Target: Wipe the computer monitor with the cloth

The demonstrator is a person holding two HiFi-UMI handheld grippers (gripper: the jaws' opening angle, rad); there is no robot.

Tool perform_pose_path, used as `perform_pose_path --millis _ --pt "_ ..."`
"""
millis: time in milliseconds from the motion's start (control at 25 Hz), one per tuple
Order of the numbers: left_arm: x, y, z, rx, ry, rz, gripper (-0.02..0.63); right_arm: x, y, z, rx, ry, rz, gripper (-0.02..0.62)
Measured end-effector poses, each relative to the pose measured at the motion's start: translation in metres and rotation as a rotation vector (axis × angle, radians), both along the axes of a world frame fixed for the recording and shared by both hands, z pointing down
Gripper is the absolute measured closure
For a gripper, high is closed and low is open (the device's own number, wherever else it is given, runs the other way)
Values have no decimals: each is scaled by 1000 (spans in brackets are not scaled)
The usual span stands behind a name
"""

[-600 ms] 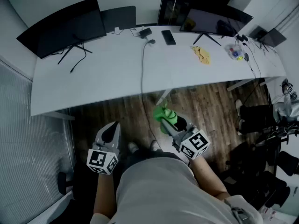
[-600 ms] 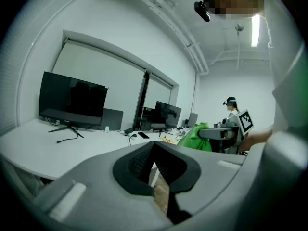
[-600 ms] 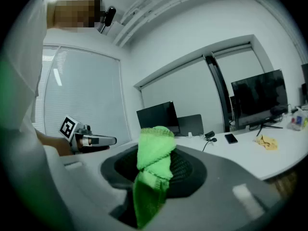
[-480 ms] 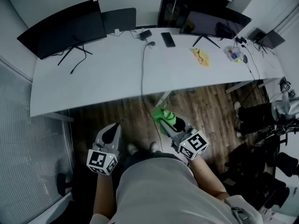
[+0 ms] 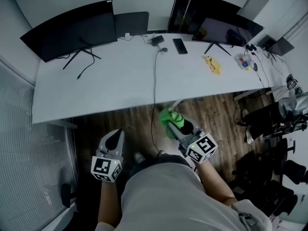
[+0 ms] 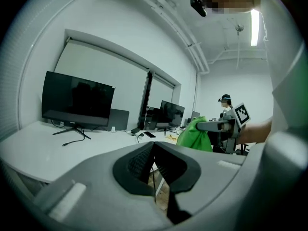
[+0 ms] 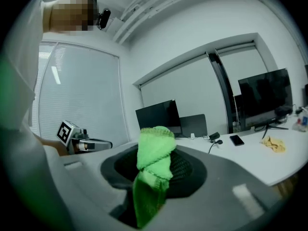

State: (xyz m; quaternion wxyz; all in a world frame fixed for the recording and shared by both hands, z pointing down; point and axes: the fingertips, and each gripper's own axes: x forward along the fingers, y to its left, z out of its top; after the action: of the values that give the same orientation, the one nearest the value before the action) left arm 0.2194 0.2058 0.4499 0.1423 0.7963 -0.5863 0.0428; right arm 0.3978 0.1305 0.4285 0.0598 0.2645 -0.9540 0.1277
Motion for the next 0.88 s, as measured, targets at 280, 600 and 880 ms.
perform_pose_path --millis 280,600,880 --pt "-40 -17 26 -55 9 -35 597 -13 -36 13 -55 -20 79 463" --pt "-74 -92 36 -83 -8 -60 597 -51 -125 17 -63 -66 61 463" --pt "-89 -196 22 -68 -21 -71 597 -83 -223 13 -66 -86 -17 463"
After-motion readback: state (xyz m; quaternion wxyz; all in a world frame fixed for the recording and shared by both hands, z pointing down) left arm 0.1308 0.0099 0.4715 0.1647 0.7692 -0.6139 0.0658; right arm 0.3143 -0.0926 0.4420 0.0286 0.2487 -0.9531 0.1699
